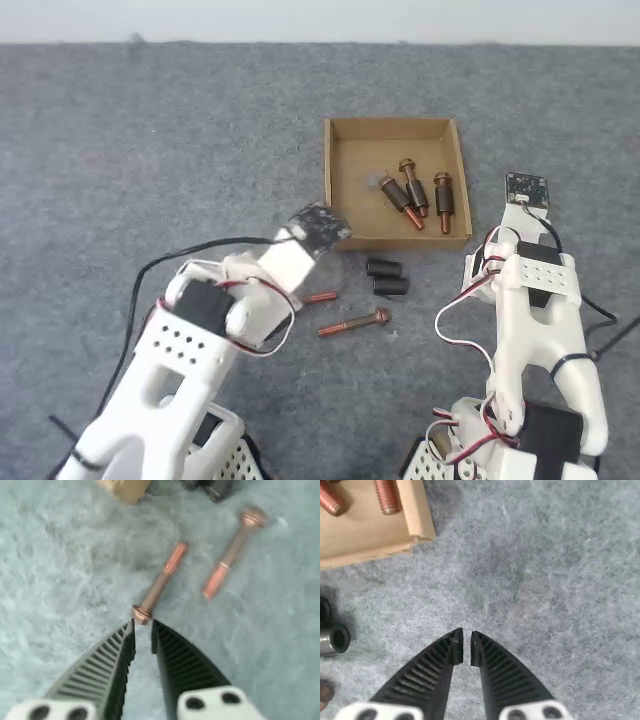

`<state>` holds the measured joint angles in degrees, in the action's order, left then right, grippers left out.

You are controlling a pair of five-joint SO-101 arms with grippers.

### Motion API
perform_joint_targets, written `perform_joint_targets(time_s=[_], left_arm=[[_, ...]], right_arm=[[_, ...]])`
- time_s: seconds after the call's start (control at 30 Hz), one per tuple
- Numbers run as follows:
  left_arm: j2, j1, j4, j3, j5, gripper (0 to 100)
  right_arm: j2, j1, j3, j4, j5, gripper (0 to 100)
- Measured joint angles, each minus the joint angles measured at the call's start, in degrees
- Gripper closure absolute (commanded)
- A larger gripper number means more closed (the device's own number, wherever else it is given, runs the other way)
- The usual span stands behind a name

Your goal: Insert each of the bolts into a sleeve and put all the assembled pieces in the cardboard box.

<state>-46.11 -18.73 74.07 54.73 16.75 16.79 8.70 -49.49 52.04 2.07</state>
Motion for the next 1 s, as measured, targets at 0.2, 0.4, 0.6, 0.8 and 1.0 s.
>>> perform_joint_targets(time_s=[0.2, 0.4, 0.6, 0.8, 1.0], left_arm=[[-3.96, 11.16, -16.70, 10.99, -16.44, 99], [-7.56, 33.32, -21.54, 12.13, -26.64, 99], [-5.19, 44.22, -23.91, 12.84, -27.52, 99], [5.19, 45.63, -28.75, 12.57, -27.69, 99], [15.21, 45.89, -32.53, 9.14, -30.59, 99]], right_arm=[[0.00, 0.00, -0.97, -0.53, 0.00, 99.1], [0.00, 0.00, -1.05, -1.05, 0.00, 99.0], [0.00, -0.62, -1.05, -2.20, 0.00, 99.0], [0.79, -2.55, -1.14, -5.98, 0.00, 99.1], [0.97, -2.46, -1.14, -10.81, 0.18, 98.9]])
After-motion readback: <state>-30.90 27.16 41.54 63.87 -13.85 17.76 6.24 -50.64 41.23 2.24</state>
